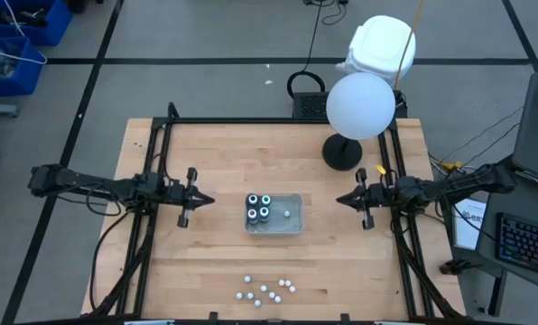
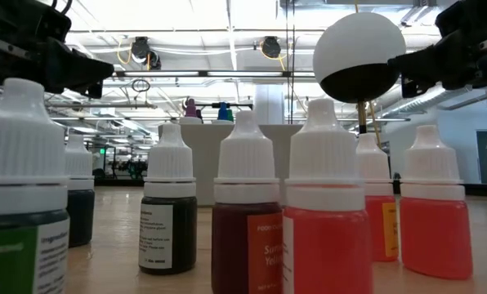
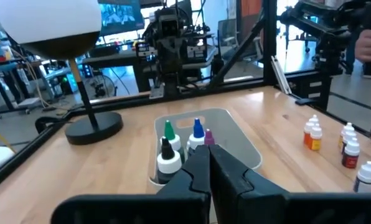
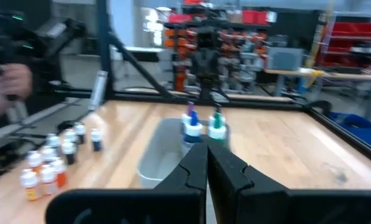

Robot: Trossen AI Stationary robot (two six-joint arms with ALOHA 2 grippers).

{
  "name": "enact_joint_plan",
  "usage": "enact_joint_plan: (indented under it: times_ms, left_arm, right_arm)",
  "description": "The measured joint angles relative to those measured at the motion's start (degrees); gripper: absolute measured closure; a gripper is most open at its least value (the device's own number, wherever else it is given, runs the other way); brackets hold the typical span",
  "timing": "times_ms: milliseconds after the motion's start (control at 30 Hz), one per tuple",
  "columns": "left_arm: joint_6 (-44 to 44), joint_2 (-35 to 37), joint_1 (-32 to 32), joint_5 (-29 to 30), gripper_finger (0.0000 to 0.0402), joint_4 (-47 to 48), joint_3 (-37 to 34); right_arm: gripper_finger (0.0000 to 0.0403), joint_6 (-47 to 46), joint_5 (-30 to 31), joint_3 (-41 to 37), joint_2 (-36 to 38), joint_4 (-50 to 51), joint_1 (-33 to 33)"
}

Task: Pick & Place food coloring
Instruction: Put the small orange food coloring bottle into the gray bin

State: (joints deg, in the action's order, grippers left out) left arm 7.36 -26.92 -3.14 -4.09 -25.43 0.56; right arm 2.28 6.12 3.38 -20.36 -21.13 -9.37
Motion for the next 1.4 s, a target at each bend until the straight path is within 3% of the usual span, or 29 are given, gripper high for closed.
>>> enact_joint_plan:
  times_ms: [233,333,467,767,1100,1400]
  left_arm:
    - [-3.0,-0.1,0.0,6.4,0.0369,0.5,0.0]
    - [-4.6,-0.1,0.0,7.4,0.0357,1.4,0.0]
    - [-5.8,-0.1,0.0,7.1,0.0354,2.0,0.0]
    - [-5.9,-0.1,0.0,7.2,0.0353,1.2,0.1]
    - [-3.4,-0.1,0.0,7.2,0.0353,0.2,0.1]
    - [-2.9,-0.1,0.0,7.2,0.0353,0.2,0.1]
  right_arm:
    - [0.0403,-1.8,10.8,1.7,-4.2,0.9,-0.9]
    - [0.0403,-0.3,10.6,5.7,-9.3,0.7,-3.5]
    - [0.0403,-0.6,12.1,14.9,-18.0,5.4,-7.8]
    - [0.0403,-12.0,19.6,43.6,-44.9,34.2,-18.9]
    - [0.0403,-22.9,19.0,76.9,-71.4,59.3,-26.7]
    - [0.0403,-24.3,5.8,97.5,-89.0,71.7,-25.3]
